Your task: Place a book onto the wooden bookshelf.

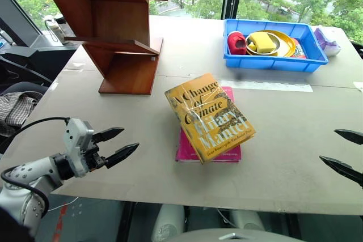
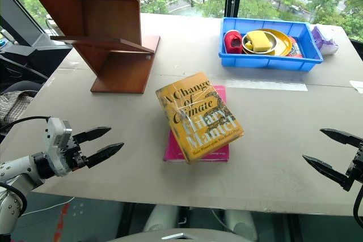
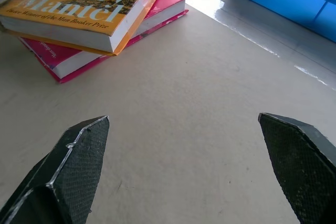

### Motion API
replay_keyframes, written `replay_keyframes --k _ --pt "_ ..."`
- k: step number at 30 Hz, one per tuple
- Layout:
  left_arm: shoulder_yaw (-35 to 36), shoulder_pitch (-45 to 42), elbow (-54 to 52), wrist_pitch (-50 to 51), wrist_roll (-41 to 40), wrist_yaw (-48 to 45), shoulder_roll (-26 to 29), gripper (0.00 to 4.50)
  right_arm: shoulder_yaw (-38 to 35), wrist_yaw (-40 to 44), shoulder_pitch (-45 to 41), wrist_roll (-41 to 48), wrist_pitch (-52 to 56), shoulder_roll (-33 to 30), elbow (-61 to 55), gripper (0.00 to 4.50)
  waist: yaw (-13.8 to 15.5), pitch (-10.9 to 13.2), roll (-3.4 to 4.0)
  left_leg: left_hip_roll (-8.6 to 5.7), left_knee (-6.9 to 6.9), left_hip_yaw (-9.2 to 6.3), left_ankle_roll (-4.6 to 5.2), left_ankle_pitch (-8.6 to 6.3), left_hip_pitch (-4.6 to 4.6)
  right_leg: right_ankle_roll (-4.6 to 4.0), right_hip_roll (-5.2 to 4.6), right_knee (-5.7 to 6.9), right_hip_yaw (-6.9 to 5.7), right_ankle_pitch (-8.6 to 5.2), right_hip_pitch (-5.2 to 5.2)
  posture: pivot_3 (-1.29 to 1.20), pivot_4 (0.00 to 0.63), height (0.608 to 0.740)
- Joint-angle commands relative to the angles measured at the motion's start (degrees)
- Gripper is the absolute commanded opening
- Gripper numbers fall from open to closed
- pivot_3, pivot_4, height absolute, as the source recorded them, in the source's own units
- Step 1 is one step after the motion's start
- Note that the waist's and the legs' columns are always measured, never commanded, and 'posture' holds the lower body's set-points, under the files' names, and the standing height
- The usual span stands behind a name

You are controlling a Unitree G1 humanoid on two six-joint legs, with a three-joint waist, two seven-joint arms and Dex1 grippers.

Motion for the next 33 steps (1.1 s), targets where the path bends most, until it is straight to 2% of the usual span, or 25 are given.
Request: replay_keyframes --k 1,3,5,6,9,12,16,19,21,25,33 --pt "-0.7 -3.1 0.4 -1.4 0.1 -0.4 0.5 4.26 0.4 -6.7 -3.8 2.0 2.6 1.2 -4.7 4.5 0.0 0.0 0.0 0.0 0.0 0.0 0.0 0.0 0.0 0.0 0.0 0.0 0.0 0.0 0.0 0.0 0.15 0.74" --pt "-1.5 -6.1 0.5 -1.8 -0.8 -1.2 0.5 4.26 5.3 -15.8 -9.0 3.3 7.7 1.7 -12.1 4.5 -0.1 0.0 -0.04 0.0 0.0 0.0 0.0 0.0 0.0 0.0 0.0 0.0 -0.01 0.0 0.0 0.0 0.15 0.74" --pt "-1.8 -7.2 0.2 -1.8 -1.1 -2.0 0.6 4.26 8.4 -22.0 -11.5 -0.4 12.1 0.3 -17.4 4.5 -0.4 0.1 0.1 0.05 0.12 0.04 -0.02 0.02 0.06 0.0 0.02 0.17 0.0 0.03 -0.04 0.0 0.15 0.74" --pt "-1.8 -7.5 -0.3 -2.1 -1.3 -2.8 0.7 4.26 9.7 -24.3 -12.7 -1.8 14.5 -0.9 -19.1 4.5 -0.3 0.0 0.14 0.05 0.12 0.03 -0.03 0.02 0.06 -0.06 0.01 0.18 0.0 0.06 -0.04 0.0 0.15 0.74" --pt "-1.8 -8.1 -1.8 -2.4 -2.2 -5.2 1.4 4.26 14.8 -28.9 -20.6 2.4 24.0 -3.4 -19.7 4.5 -0.2 0.0 0.05 0.04 0.02 0.06 -0.03 0.02 0.01 -0.08 -0.01 0.1 -0.09 0.06 -0.06 0.0 0.15 0.74" --pt "-1.9 -8.3 -2.6 -2.6 -2.3 -6.9 2.0 4.29 22.8 -34.5 -30.9 1.8 31.0 -2.3 -17.2 3.71 -0.4 0.1 0.03 0.04 0.01 0.04 -0.03 0.02 -0.07 -0.08 -0.02 -0.03 -0.15 0.07 -0.07 0.0 0.15 0.74" --pt "-1.6 -7.6 -4.7 -2.3 -2.3 -6.8 2.5 4.29 34.0 -37.7 -40.9 -3.5 34.7 -0.4 -13.4 1.72 -0.2 0.1 0.05 0.02 -0.02 0.0 -0.03 0.02 -0.09 -0.09 -0.03 -0.03 -0.17 0.06 -0.1 0.0 0.15 0.74" --pt "-1.2 -6.5 -7.8 -1.2 -2.9 -5.5 2.6 4.29 40.8 -37.6 -45.3 -7.5 34.6 1.2 -11.1 0.95 -0.3 0.1 0.05 0.02 -0.02 0.0 -0.03 0.02 -0.14 -0.09 -0.04 -0.03 -0.2 0.07 -0.13 0.0 0.15 0.74" --pt "-0.9 -5.6 -9.3 -0.7 -3.0 -5.0 2.6 4.29 45.4 -37.2 -47.5 -10.7 34.0 2.1 -9.6 0.04 -0.2 0.1 0.06 0.01 -0.01 0.0 -0.02 0.02 -0.17 -0.08 -0.05 -0.04 -0.21 0.07 -0.16 0.0 0.15 0.74" --pt "-0.4 -5.3 -11.3 1.0 -3.9 -3.3 2.8 4.29 50.7 -36.7 -50.3 -14.8 33.3 3.9 -7.3 0.04 -0.2 0.1 0.06 0.01 -0.02 -0.01 -0.02 0.02 -0.16 -0.06 -0.04 -0.01 -0.24 0.08 -0.16 0.0 0.15 0.74" --pt "0.3 -3.6 -15.5 5.7 -5.7 1.5 2.8 4.29 55.3 -33.8 -53.4 -17.6 32.5 9.3 -5.9 0.04 -0.4 0.1 0.06 0.02 -0.01 -0.01 -0.02 0.02 -0.14 0.12 0.0 0.04 -0.23 0.19 -0.17 0.0 0.15 0.74"
